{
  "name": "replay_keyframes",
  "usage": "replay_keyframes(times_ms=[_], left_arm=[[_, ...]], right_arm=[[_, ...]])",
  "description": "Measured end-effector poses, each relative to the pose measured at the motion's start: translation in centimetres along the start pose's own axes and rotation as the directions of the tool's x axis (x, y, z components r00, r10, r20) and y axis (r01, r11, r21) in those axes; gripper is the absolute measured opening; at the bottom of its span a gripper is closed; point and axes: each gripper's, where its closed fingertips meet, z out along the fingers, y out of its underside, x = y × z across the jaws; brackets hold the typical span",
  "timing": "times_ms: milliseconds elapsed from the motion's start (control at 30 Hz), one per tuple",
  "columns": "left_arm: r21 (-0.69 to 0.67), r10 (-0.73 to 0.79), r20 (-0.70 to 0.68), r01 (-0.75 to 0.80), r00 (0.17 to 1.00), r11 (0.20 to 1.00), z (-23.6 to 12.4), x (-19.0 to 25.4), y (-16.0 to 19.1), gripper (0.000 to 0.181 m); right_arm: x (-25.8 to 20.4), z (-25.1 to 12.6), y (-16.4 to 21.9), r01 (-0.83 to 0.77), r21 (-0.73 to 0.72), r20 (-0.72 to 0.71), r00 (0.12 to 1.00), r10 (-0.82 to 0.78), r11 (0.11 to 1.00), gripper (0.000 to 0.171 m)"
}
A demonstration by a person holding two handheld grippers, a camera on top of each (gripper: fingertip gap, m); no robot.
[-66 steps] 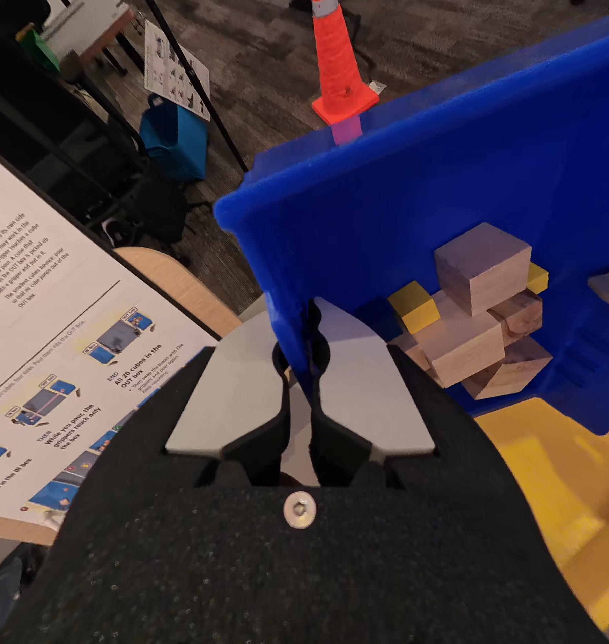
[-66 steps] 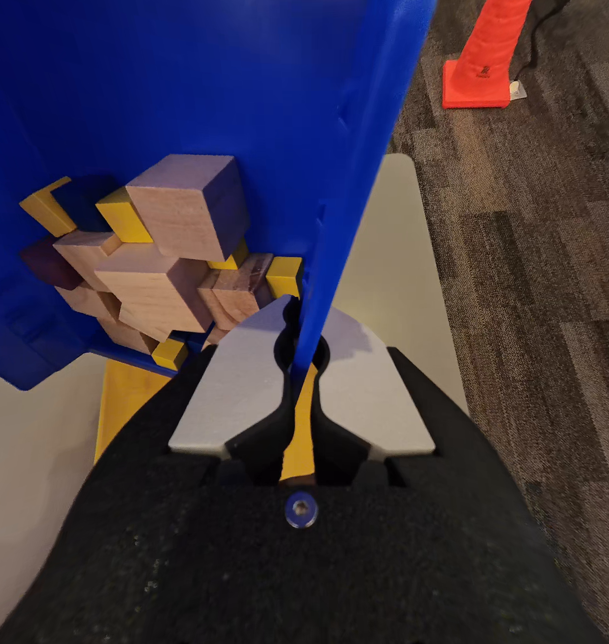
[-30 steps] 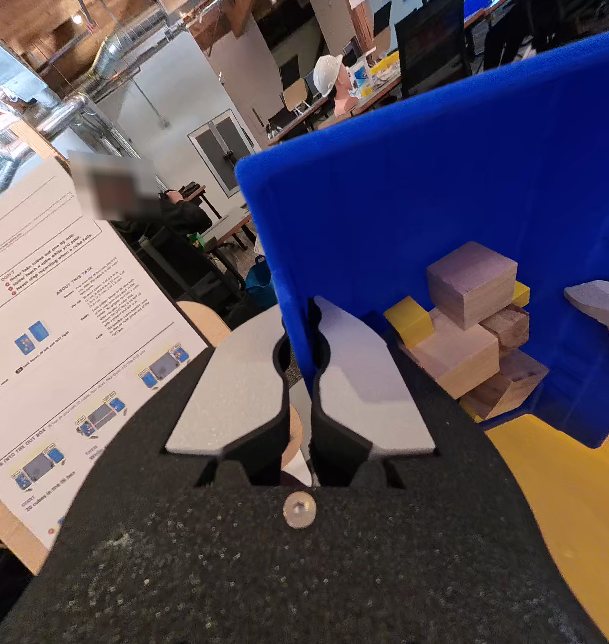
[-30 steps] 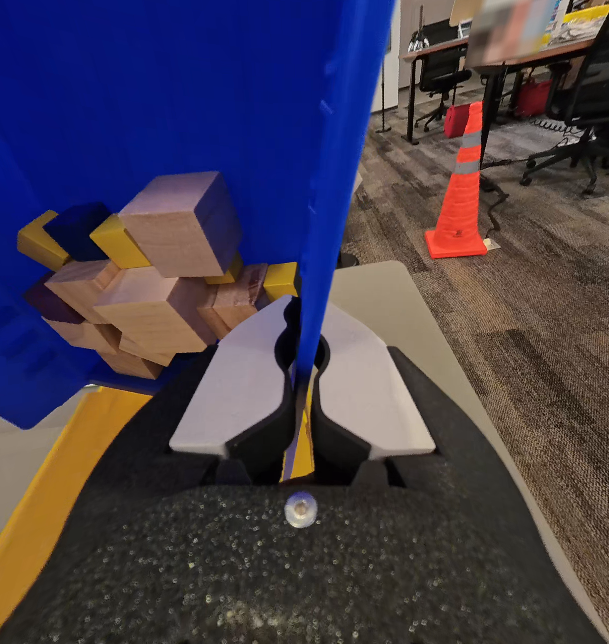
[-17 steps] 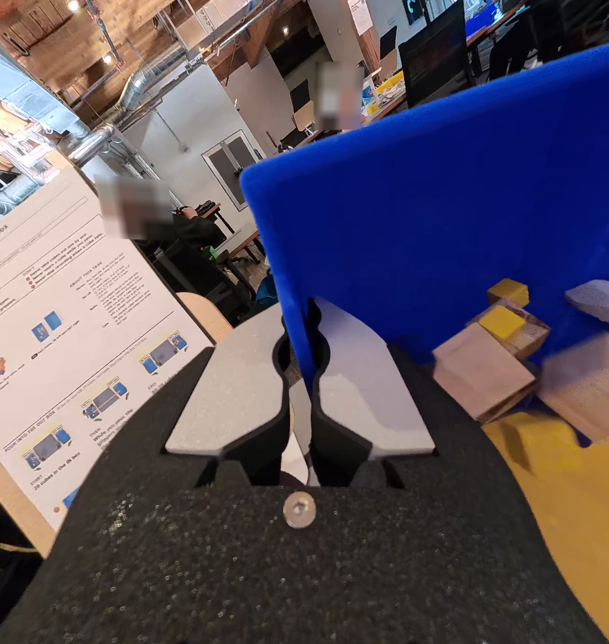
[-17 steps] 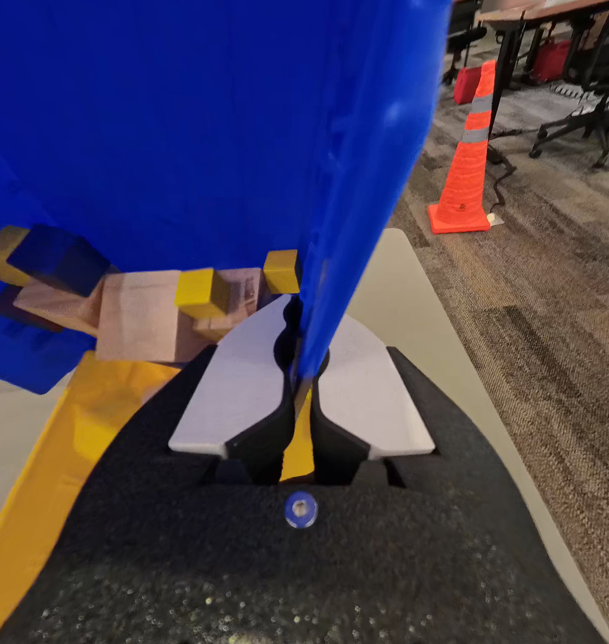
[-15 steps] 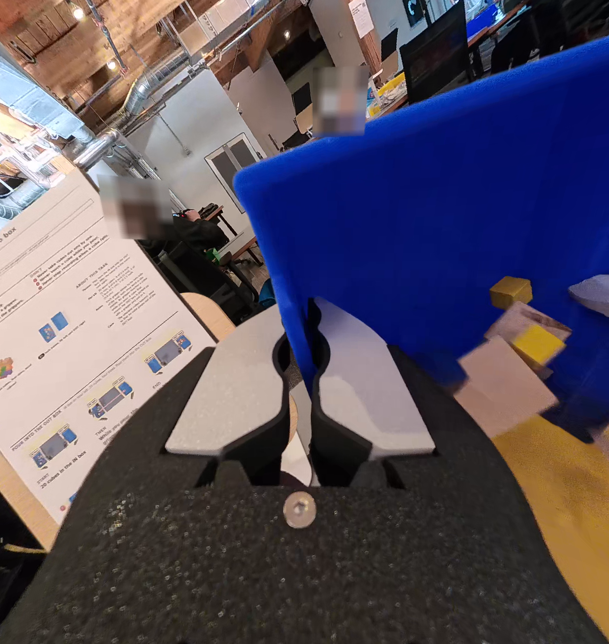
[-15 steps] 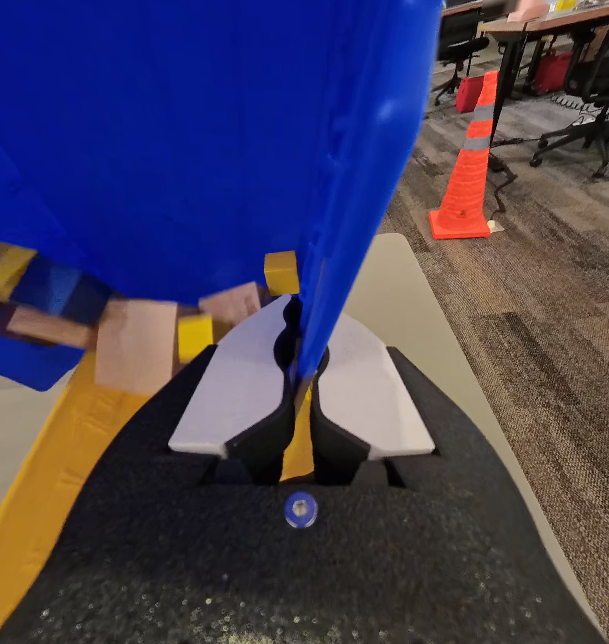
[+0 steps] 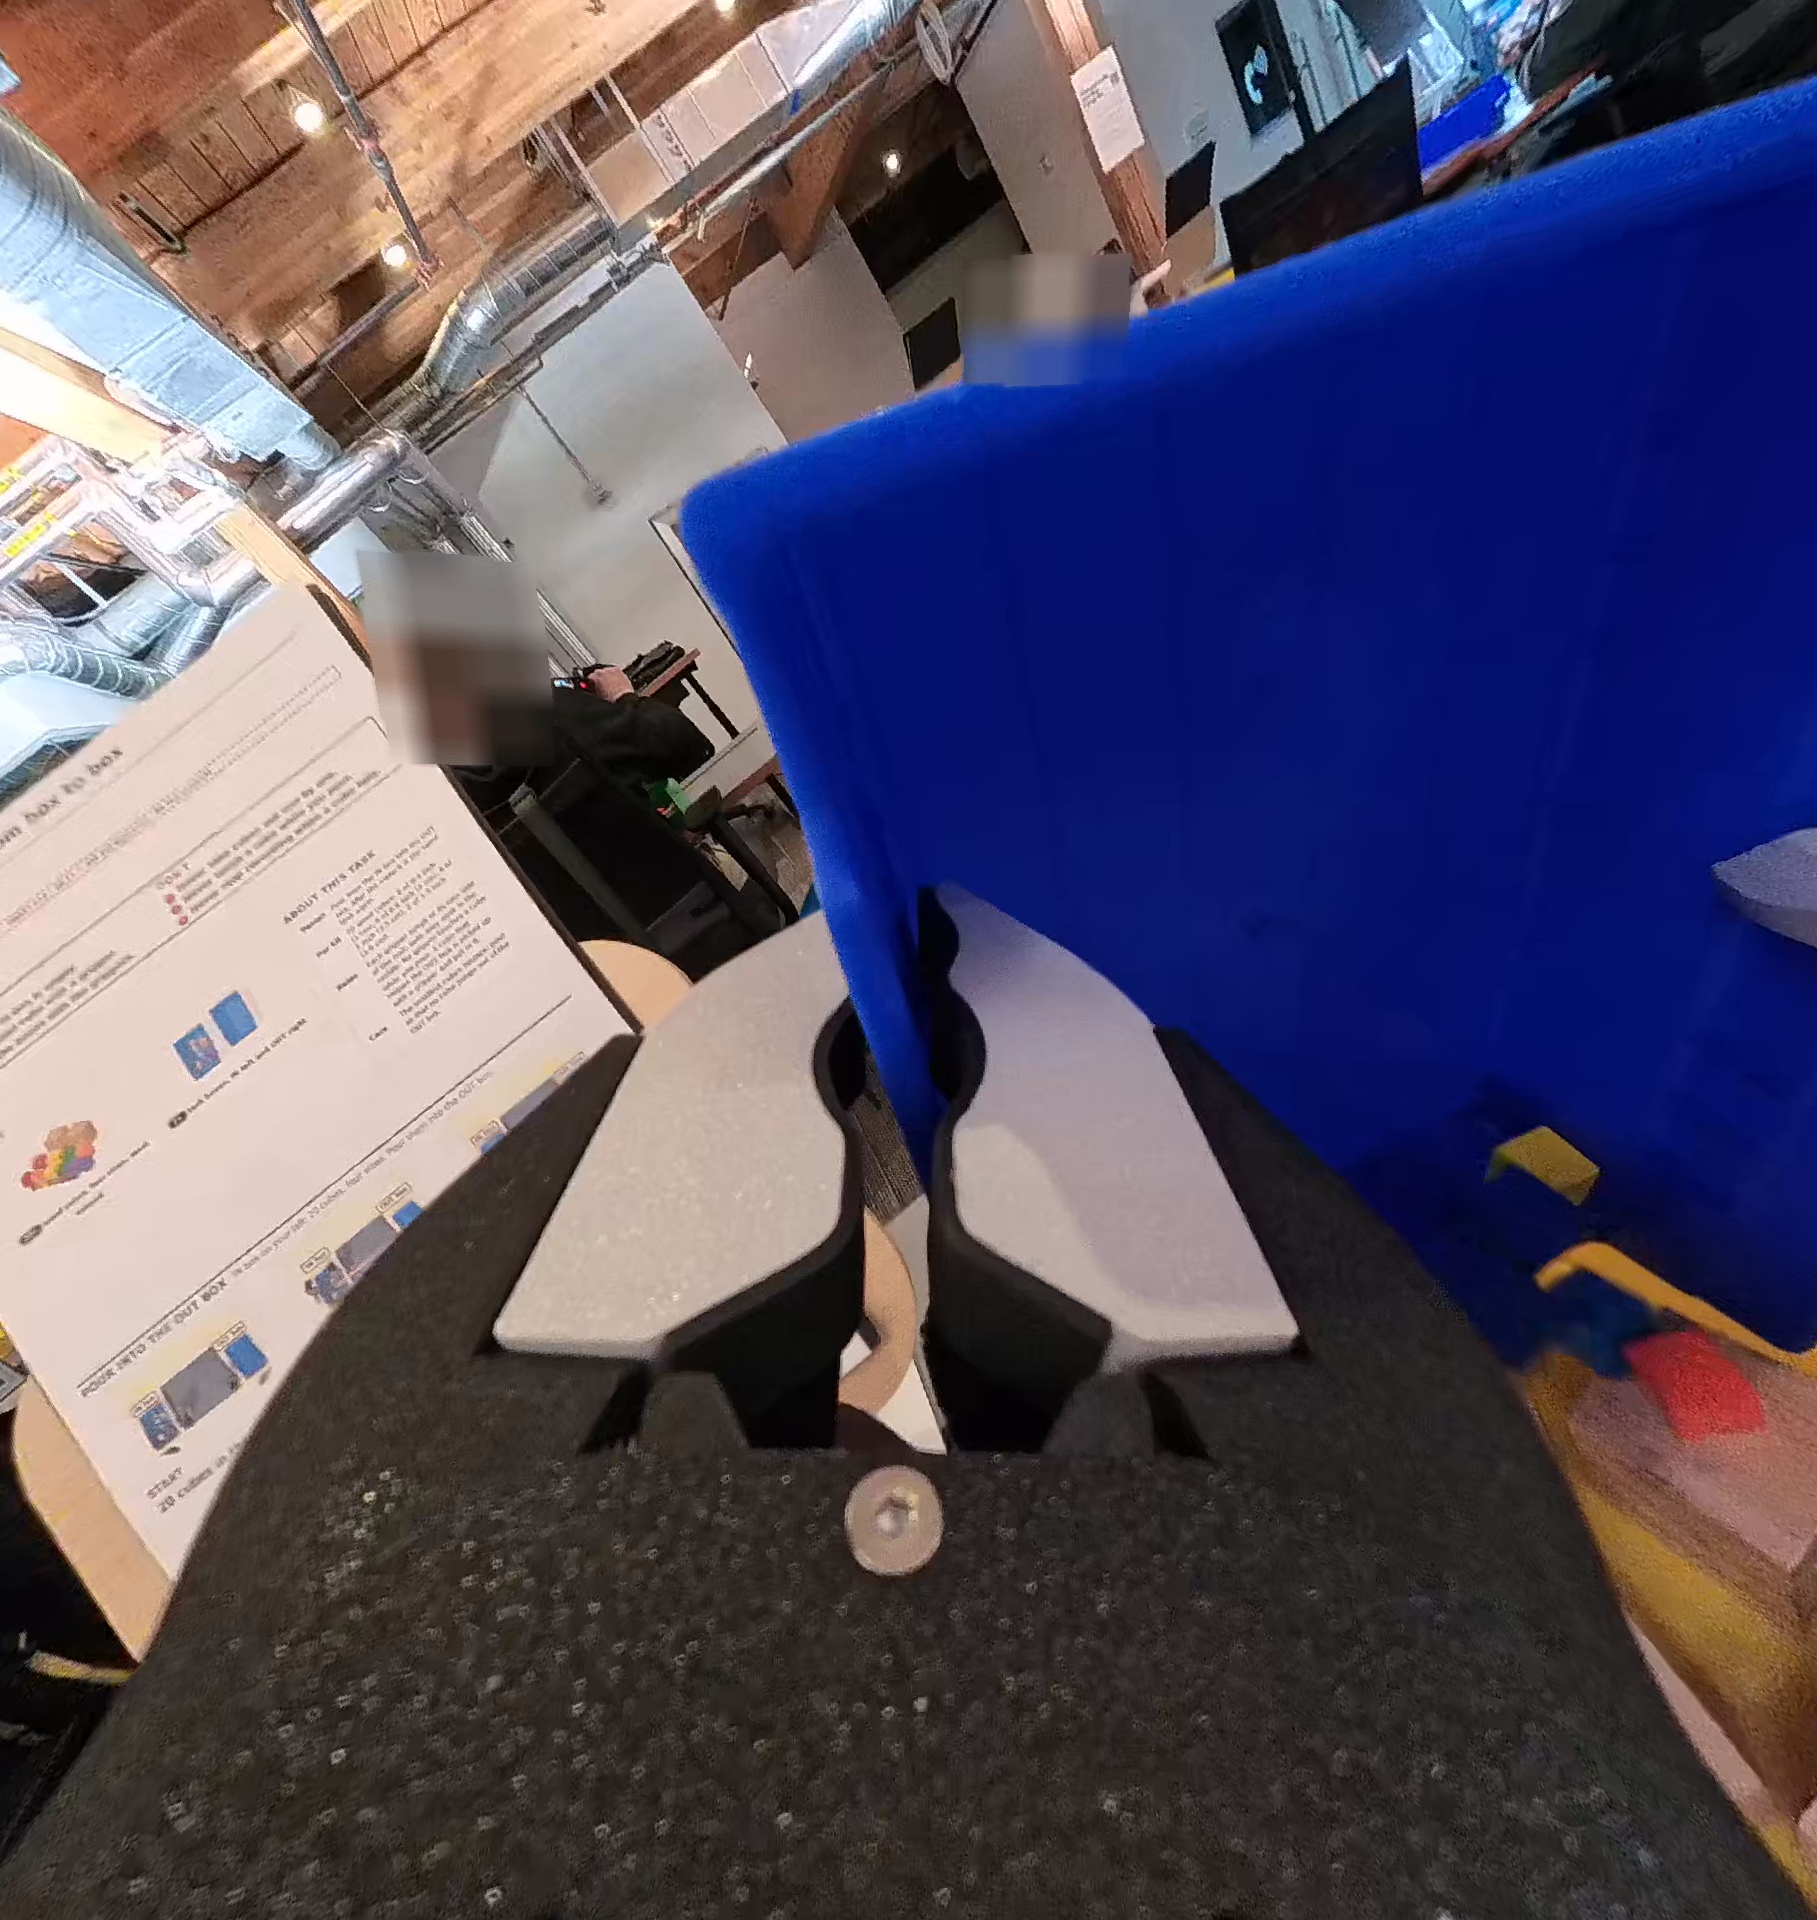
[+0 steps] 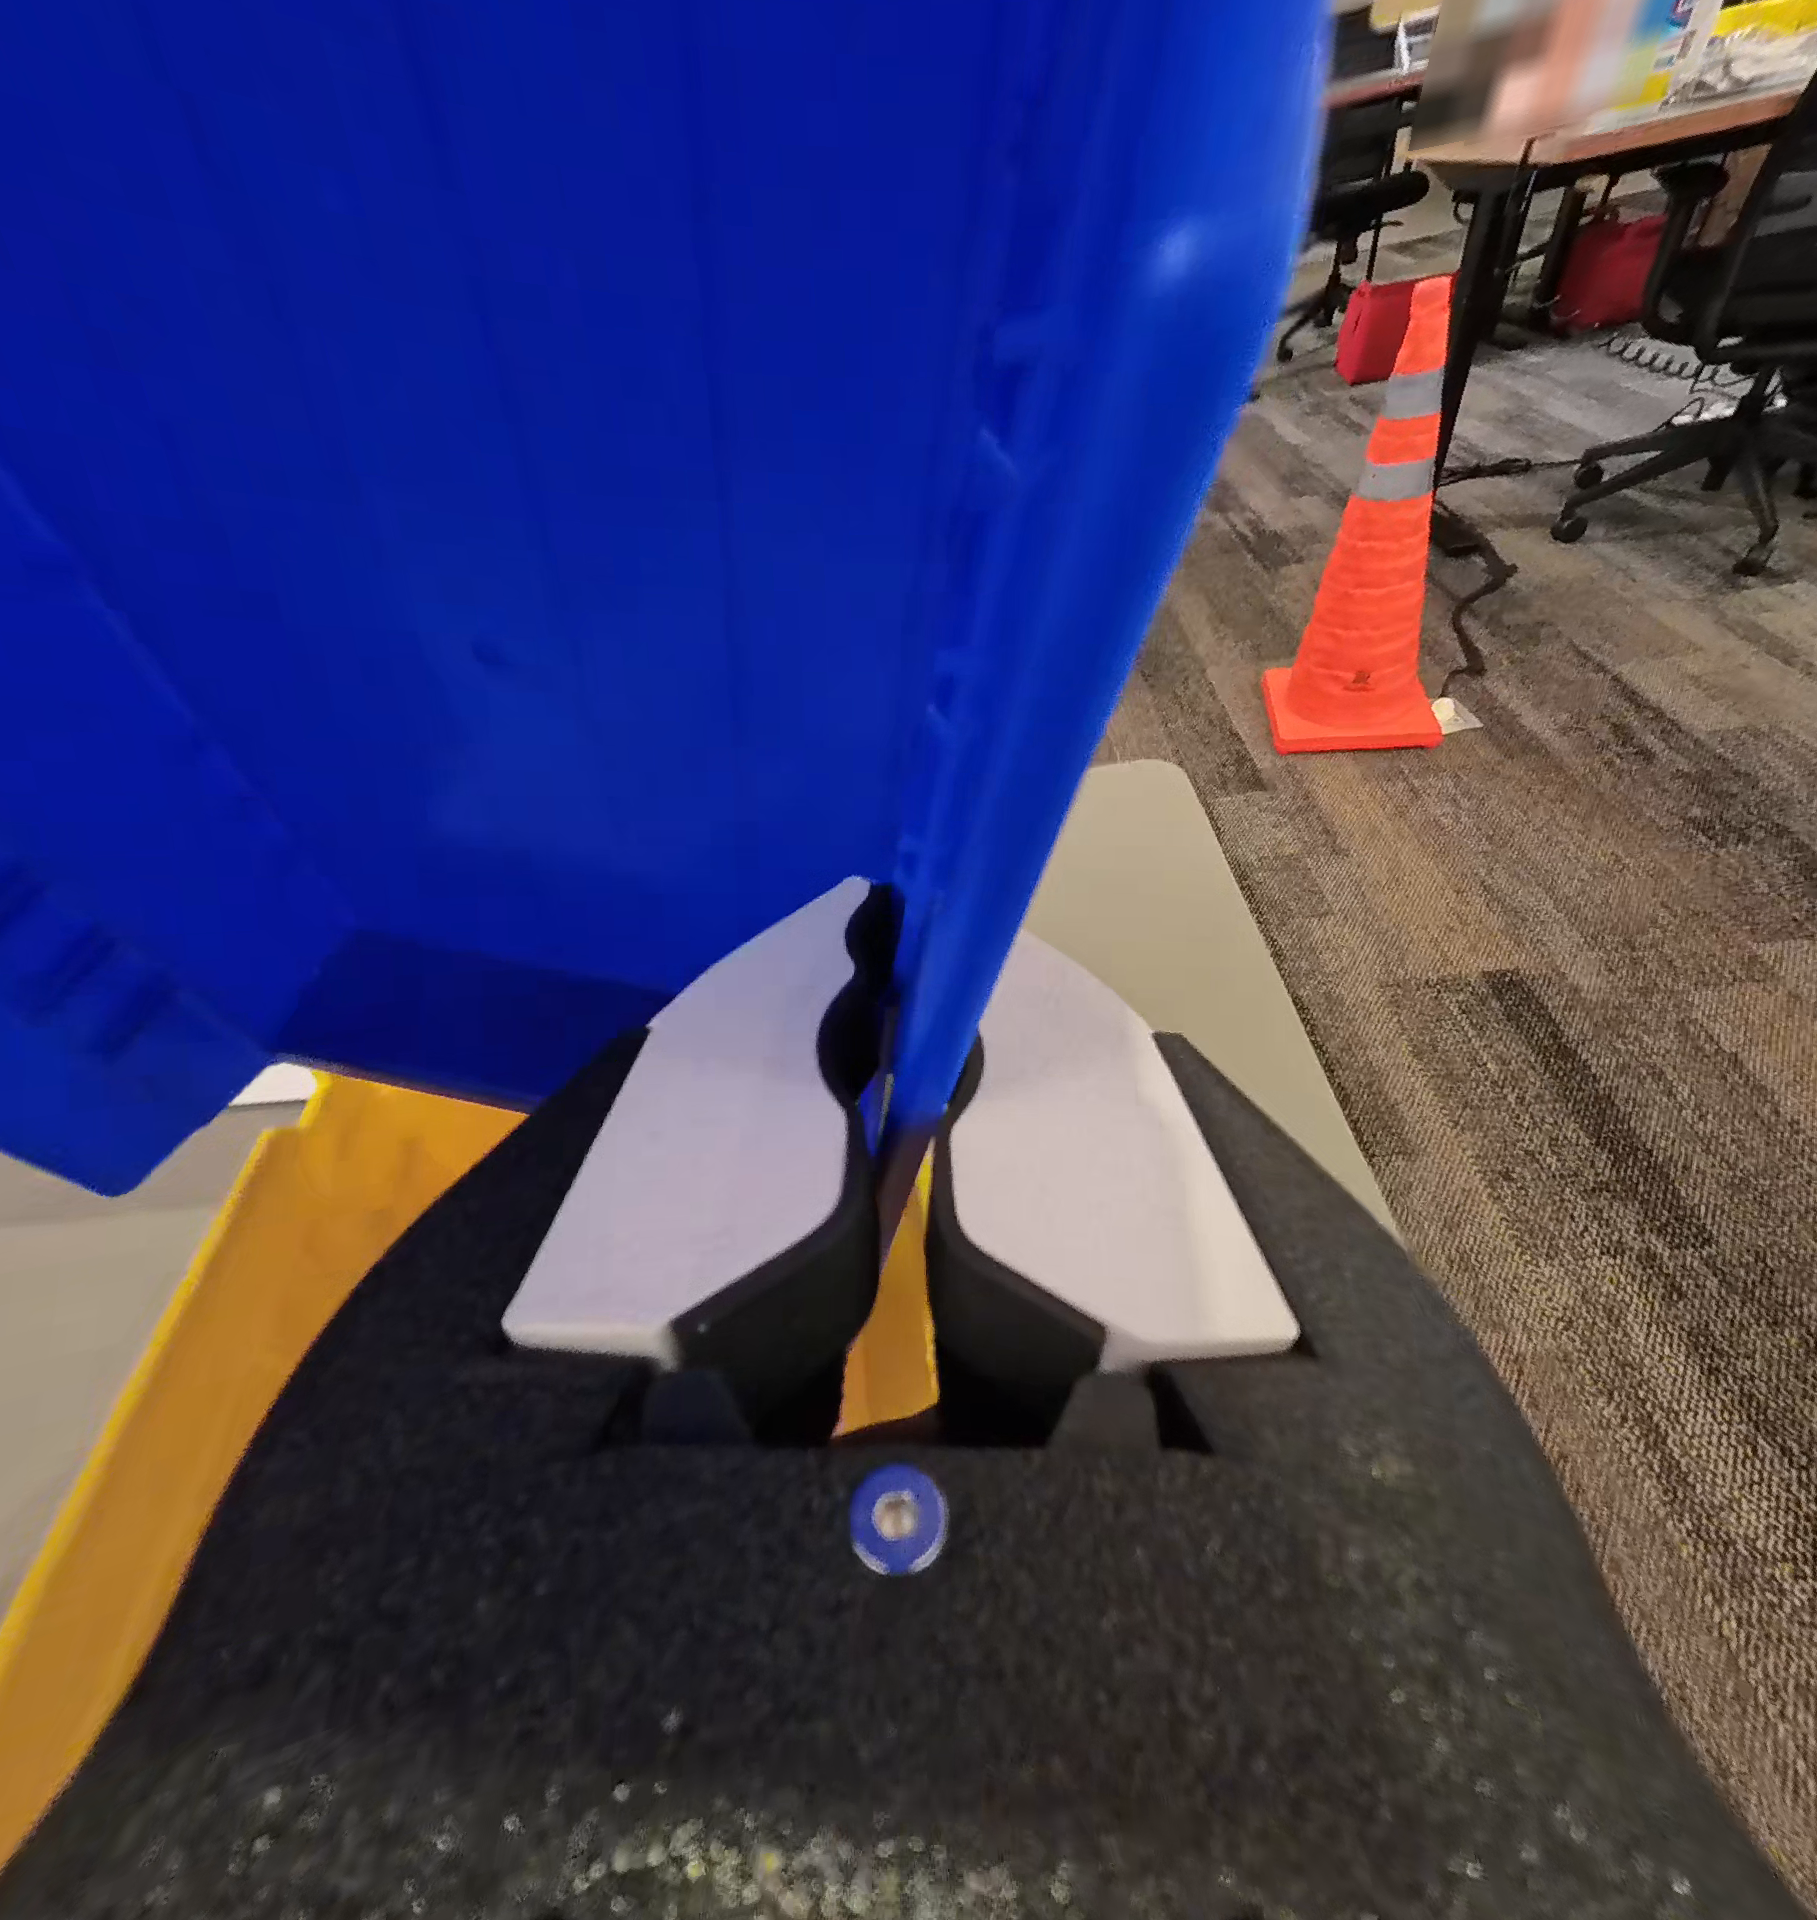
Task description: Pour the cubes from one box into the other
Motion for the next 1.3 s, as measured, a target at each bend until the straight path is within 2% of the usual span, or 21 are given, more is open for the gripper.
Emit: replay_keyframes(times_ms=[367,700,800,933,1033,1133,1200,1300], left_arm=[[0.126,-0.033,0.061,0.025,0.998,0.992,-2.3,-3.9,-6.1,0.007],[0.118,-0.040,0.075,0.031,0.996,0.993,-4.4,-5.6,-4.8,0.007],[0.093,-0.061,0.068,0.055,0.996,0.994,-6.0,-8.9,-5.6,0.008],[-0.018,-0.046,0.136,0.049,0.990,0.999,-9.8,-17.8,-6.0,0.008],[-0.193,-0.024,0.184,0.060,0.983,0.979,-13.5,-25.4,-3.2,0.008],[-0.449,0.013,0.184,0.072,0.983,0.891,-17.7,-32.1,3.3,0.007],[-0.620,0.010,0.155,0.090,0.988,0.779,-20.9,-35.6,9.4,0.008],[-0.802,-0.094,0.101,0.138,0.990,0.581,-25.5,-38.9,19.3,0.007]], right_arm=[[-1.6,-2.6,-7.0,0.048,0.152,0.004,0.999,-0.049,0.987,0.004],[-3.7,-4.0,-7.6,0.080,0.154,-0.003,0.997,-0.080,0.985,0.004],[-6.7,-5.2,-9.9,0.145,0.146,0.003,0.989,-0.147,0.979,0.004],[-15.6,-6.0,-13.4,0.189,0.041,0.098,0.977,-0.192,0.981,0.004],[-24.9,-5.6,-13.0,0.180,-0.156,0.248,0.959,-0.138,0.971,0.004],[-35.0,-6.0,-8.2,0.280,-0.422,0.402,0.910,-0.098,0.862,0.005],[-41.3,-7.0,-3.8,0.333,-0.568,0.474,0.880,-0.032,0.753,0.006],[-49.2,-8.4,3.6,0.377,-0.737,0.515,0.851,0.105,0.561,0.006]])
